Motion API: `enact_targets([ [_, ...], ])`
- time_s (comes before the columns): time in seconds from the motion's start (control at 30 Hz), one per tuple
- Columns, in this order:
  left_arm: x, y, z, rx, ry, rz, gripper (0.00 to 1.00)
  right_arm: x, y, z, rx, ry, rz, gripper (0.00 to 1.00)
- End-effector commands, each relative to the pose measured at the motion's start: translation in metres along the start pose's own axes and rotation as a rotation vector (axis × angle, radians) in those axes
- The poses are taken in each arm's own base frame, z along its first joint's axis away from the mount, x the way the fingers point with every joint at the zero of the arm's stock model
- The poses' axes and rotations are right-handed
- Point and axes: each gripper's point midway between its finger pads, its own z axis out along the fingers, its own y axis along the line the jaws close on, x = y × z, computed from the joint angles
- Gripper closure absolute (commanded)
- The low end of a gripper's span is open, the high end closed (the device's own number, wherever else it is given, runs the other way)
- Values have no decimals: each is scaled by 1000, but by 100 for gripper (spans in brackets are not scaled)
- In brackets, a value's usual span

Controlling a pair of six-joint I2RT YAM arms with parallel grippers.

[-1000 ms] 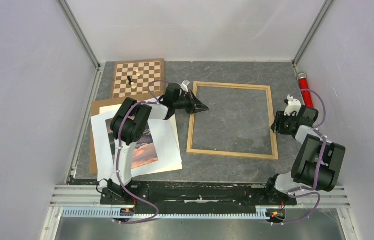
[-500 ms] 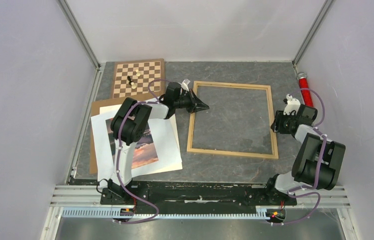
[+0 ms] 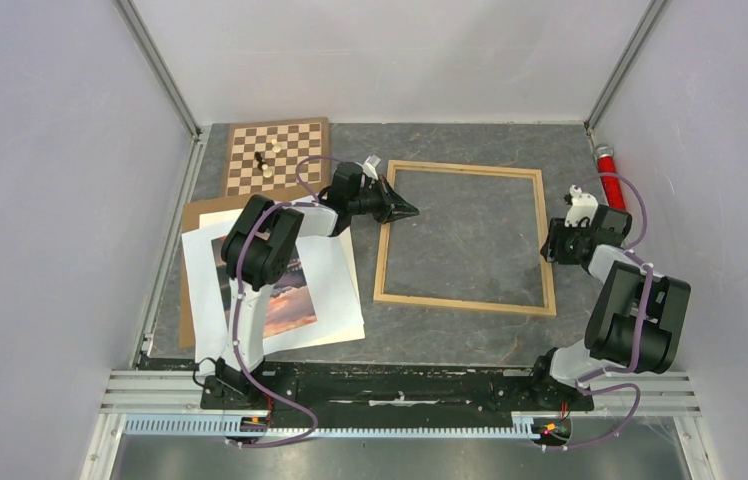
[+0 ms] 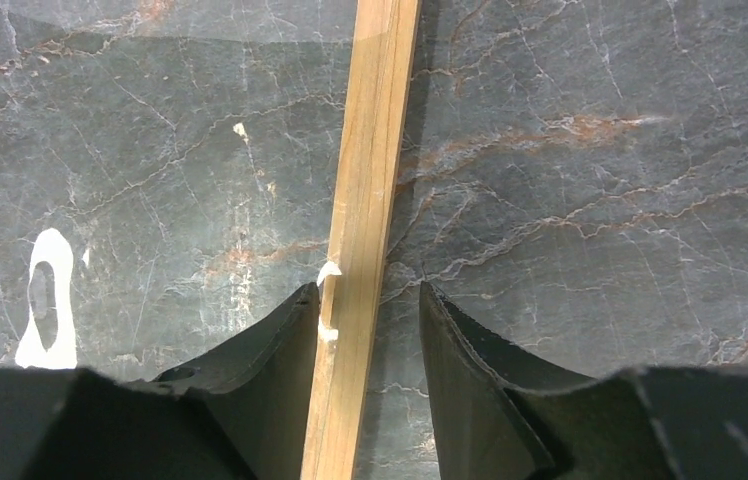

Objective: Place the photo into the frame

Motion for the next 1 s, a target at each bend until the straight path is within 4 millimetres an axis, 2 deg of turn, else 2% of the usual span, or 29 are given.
enact_targets([
  [0.0, -17, -35, -9, 70, -55, 110, 98, -22, -11, 2, 41, -49, -39, 56],
  [0.57, -21, -41, -11, 75, -56, 178, 98, -21, -11, 5, 42, -45, -37, 55],
  [0.97, -28, -55, -9, 107, -71, 203, 98, -28, -13, 7, 49, -50, -38, 54],
])
